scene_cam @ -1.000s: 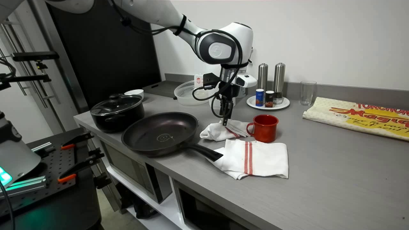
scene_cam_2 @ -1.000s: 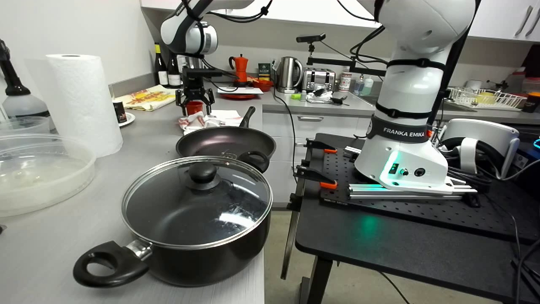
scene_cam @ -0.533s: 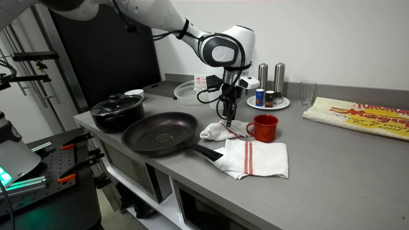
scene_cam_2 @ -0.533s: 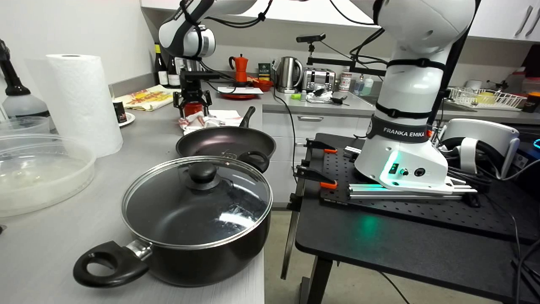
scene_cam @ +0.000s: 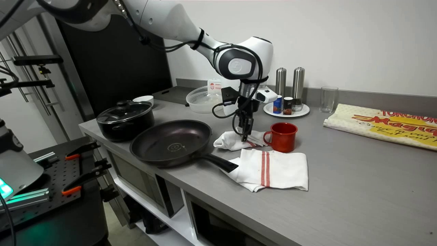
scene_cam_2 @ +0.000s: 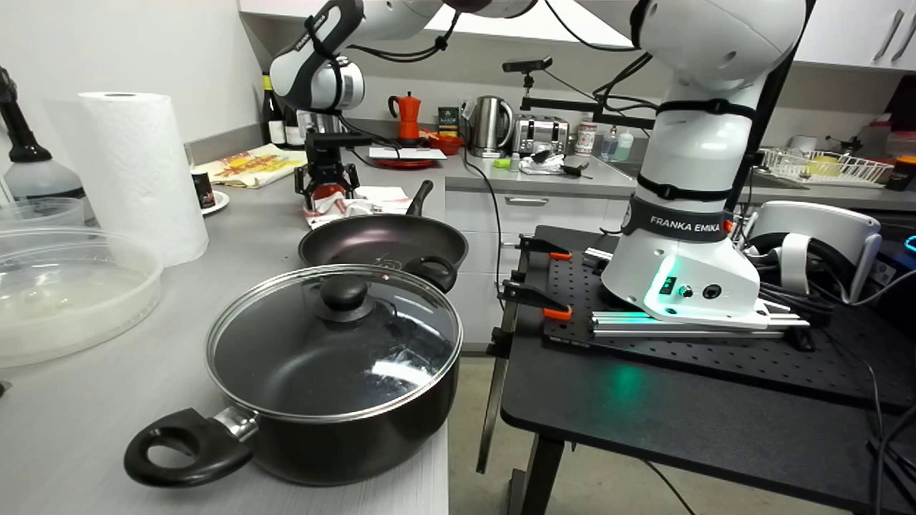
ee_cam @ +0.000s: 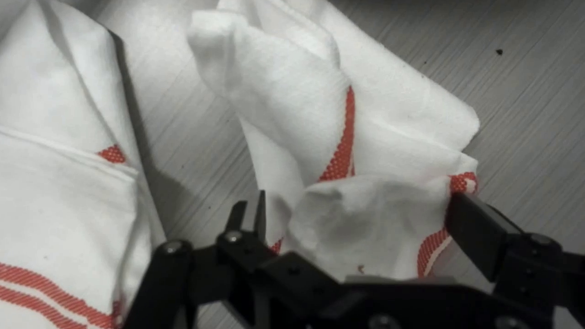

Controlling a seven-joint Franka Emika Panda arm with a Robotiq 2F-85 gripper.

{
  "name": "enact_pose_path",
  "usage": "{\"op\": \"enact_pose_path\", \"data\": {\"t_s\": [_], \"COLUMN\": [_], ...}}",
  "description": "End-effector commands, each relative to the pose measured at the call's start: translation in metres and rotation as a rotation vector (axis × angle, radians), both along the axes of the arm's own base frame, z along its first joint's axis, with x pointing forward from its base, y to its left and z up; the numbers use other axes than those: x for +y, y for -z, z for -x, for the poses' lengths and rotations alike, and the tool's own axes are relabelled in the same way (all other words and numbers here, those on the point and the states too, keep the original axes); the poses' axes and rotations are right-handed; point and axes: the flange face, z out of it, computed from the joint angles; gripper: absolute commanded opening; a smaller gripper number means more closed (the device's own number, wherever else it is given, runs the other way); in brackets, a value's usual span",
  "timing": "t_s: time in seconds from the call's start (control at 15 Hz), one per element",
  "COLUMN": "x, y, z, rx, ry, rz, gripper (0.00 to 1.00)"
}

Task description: Use the white and red towel on the left to wipe the black pan

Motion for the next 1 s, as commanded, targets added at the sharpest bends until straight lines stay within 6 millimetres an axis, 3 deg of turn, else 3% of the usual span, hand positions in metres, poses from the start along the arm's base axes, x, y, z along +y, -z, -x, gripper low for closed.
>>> {"op": "enact_pose_path", "data": {"t_s": [0.0, 0.6, 0.73, 0.93], "x": [-0.003, -0.004, -0.003, 0.003], "y": [0.000, -0.010, -0.013, -0.027], "z": [-0.007, -0.012, -0.013, -0.015], "rx": [-0.011, -0.041, -0.048, -0.066], "ry": [-0.010, -0.005, -0.003, -0.005], "rz": [-0.020, -0.027, -0.030, -0.028], "gripper": [0.74, 0.06, 0.00, 0.04]}}
